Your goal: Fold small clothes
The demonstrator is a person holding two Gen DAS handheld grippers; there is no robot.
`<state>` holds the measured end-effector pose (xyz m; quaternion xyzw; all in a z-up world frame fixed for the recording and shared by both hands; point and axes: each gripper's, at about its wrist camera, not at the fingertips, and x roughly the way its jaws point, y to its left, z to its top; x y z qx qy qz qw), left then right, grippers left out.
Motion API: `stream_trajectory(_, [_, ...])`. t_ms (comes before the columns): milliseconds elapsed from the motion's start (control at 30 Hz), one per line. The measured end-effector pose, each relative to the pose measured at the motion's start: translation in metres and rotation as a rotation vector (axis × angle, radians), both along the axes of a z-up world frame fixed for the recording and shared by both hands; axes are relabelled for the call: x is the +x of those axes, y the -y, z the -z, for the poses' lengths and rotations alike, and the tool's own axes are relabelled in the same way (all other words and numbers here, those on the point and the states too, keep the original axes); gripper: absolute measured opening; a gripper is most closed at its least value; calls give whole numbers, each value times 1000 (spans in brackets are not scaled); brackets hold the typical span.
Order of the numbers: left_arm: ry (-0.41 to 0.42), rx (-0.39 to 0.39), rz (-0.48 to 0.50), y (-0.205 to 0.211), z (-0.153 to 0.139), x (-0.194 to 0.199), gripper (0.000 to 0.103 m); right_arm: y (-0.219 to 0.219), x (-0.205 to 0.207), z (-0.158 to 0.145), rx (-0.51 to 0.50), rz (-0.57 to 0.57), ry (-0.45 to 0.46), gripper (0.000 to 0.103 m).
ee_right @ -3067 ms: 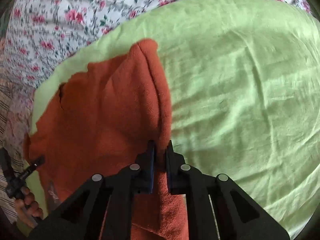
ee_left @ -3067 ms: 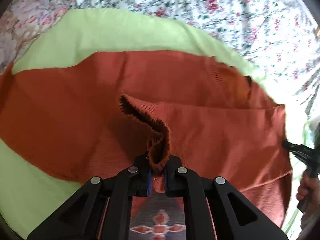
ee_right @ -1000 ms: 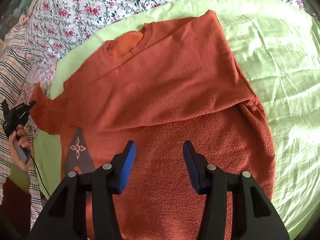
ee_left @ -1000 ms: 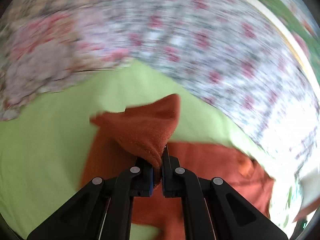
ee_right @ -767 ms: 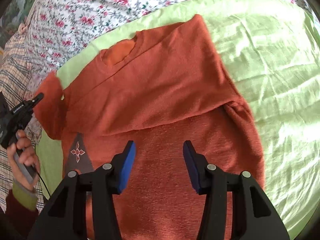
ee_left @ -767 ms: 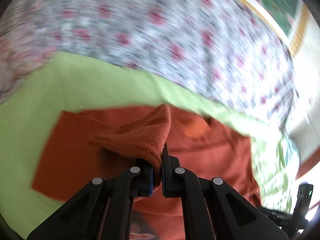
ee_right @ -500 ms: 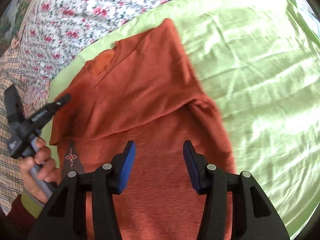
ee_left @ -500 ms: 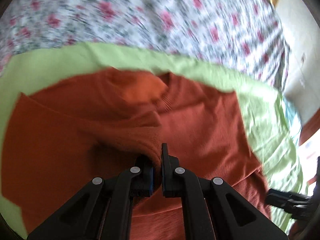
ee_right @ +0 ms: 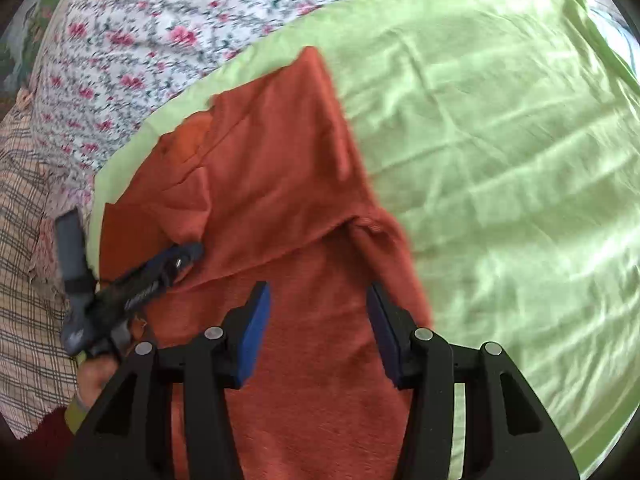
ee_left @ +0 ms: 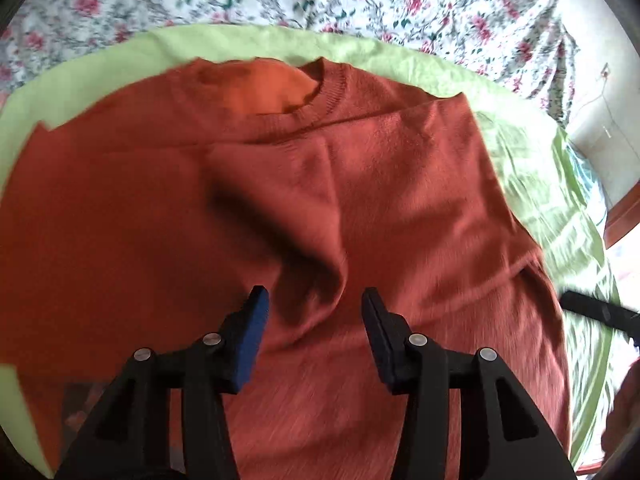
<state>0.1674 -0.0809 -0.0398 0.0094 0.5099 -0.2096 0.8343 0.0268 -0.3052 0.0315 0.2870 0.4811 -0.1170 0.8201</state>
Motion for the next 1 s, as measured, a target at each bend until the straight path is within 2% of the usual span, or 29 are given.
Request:
stream_trajectory(167, [27,76,-89,-65,-14,-33,51,-39,39,-2,-53,-136,31,55])
stream_trajectory(333, [18,184,-312,-152,-11,-33,50,-90,86,3,-147,-301,58,57])
stream_trajectory(400, [7,229,-416,-178,-5,-25,50,-110,108,7,-201,-353,64,61])
stream_trajectory(500, [-24,222,-493,-203,4,-12,50,-131,139,17,-259,-401,50,63])
stream_trajectory(633, [-18,214,-508,-204,6,5,51,-148,178,39,-346,-431,-1,63])
stream_trajectory(667, [-13,221,-508,-202,6,9,51,-149,185,45,-377,-426,-21,56])
stream_trajectory(700, [-9,221,-508,-198,6,14,50,-146,189,48,-390,-411,-36,29])
stream_trajectory(733, [-4,218,-507,-202,4,14,50,-137,192,49,-368,-384,-42,16])
stream_trajectory(767, [-1,217,-508,-202,4,16,50,-129,192,45,-340,-356,-38,10])
stream_trajectory(867, [-5,211,-510,-196,7,25,50,-99,172,17,-301,-240,63,7])
stream_trajectory(933, [-9,210,-511,-196,11,26,50,-76,153,7,-266,-159,90,7])
stream_trajectory(1000, [-8,213,-513,-195,11,27,50,-53,136,11,-229,-86,84,7])
